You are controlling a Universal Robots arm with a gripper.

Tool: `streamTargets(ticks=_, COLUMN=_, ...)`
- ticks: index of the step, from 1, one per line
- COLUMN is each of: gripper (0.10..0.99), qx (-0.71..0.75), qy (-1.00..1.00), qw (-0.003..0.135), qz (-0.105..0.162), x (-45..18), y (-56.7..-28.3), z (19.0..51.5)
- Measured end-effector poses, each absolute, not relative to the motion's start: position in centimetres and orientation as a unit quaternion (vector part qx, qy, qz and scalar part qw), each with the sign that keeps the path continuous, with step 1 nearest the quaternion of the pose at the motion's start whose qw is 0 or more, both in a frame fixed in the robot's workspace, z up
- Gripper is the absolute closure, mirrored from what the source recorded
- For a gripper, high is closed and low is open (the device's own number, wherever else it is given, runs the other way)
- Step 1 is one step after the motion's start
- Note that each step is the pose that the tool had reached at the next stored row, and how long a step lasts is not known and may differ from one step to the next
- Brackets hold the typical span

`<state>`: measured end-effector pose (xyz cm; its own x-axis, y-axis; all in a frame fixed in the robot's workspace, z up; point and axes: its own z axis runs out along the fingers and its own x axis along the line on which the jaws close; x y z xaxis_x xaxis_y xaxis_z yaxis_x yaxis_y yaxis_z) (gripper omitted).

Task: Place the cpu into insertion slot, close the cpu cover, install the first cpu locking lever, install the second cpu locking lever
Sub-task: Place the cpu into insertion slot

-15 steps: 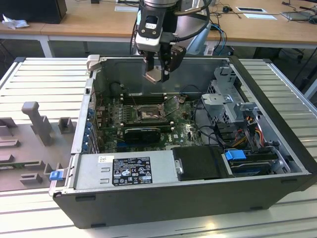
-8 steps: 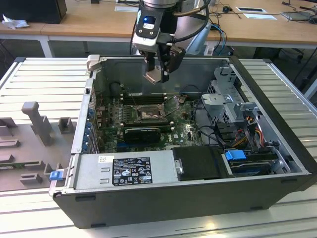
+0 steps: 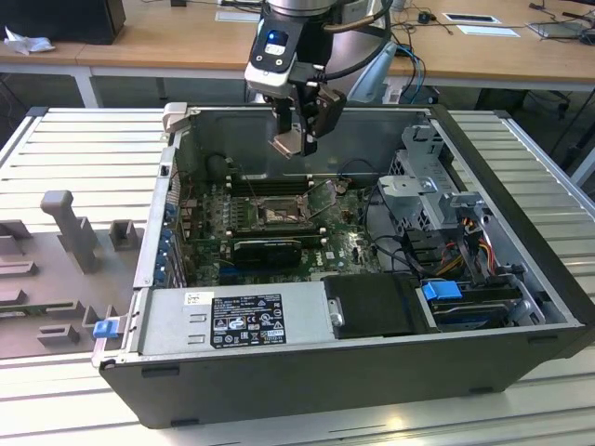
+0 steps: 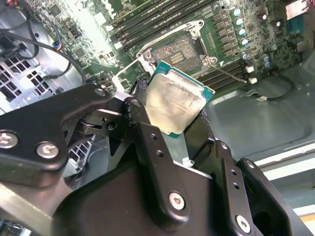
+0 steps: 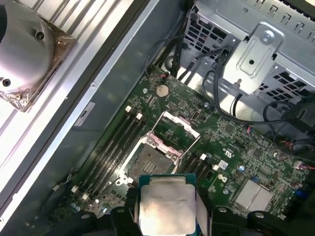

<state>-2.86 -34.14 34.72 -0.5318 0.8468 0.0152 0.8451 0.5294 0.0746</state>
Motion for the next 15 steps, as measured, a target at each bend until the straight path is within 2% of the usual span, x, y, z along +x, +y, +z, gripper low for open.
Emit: streamTargets(ticks=15, gripper=0.545, qx=0.613, qy=0.789, qw=0.018, qz=0.033, x=-2.9, y=-34.1, z=33.4)
